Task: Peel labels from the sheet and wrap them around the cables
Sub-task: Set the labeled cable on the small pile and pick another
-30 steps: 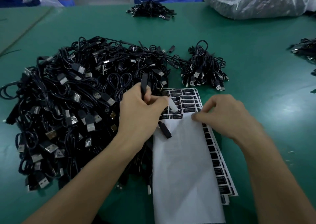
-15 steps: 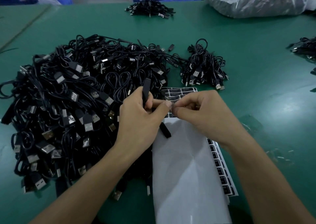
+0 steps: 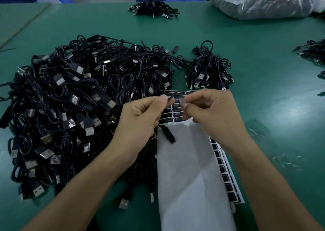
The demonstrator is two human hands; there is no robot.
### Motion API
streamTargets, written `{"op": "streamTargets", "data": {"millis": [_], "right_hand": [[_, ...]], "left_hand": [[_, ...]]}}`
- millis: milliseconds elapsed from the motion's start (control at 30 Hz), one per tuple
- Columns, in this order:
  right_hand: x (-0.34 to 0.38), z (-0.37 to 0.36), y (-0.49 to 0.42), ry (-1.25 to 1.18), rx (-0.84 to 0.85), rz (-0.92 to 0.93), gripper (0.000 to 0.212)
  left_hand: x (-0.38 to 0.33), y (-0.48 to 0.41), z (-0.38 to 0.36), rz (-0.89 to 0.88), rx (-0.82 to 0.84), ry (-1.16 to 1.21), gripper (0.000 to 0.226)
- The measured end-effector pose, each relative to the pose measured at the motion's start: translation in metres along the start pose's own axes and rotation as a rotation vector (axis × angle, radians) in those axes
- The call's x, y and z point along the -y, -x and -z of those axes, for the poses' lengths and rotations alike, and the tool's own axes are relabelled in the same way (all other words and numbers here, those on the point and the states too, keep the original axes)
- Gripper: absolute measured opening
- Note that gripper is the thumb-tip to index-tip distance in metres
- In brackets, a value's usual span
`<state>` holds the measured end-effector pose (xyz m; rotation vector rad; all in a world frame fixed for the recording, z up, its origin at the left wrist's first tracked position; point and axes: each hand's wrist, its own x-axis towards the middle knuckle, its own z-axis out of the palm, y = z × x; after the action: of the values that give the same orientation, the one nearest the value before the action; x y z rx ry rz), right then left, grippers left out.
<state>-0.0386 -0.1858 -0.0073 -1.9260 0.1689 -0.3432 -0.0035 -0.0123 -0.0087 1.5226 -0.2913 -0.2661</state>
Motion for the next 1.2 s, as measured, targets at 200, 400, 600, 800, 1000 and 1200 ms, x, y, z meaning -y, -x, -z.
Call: {"op": "streamTargets", "data": {"millis": [200, 400, 600, 800, 1000, 1200], "right_hand": [[0.0046, -0.0037, -0.0004, -0.074, 0.011, 0.005, 0.021], [0.0098, -0.0039, 0.0011, -0.296, -0.012, -0.002, 0.016], [0.0063, -0.0040, 0.0013, -0.347, 0.009, -0.054, 0.036], [0.0063, -0.0045, -0.0004, -0.387, 0.026, -0.101, 0.035], [0.0079, -0.0043, 0.0002, -0.438, 0.082, -0.101, 0.028], [0.0065, -0.0047, -0.0002, -0.526, 0.101, -0.139, 0.027]], "left_hand": [[0.0053, 0.0007, 0.0039, -0.011, -0.011, -0.015, 0.012], [0.0060, 0.0013, 0.0035, 0.049, -0.064, 0.136, 0.010], [0.0057, 0.0033, 0.0018, 0.030, -0.059, 0.113, 0.008], [0.0064, 0.0036, 0.0007, 0.025, -0.051, 0.067, 0.026], [0.0062, 0.0042, 0.0013, 0.022, -0.033, 0.061, 0.027], [0.0060, 0.0029, 0.0028, 0.048, 0.016, 0.073, 0.024]]}}
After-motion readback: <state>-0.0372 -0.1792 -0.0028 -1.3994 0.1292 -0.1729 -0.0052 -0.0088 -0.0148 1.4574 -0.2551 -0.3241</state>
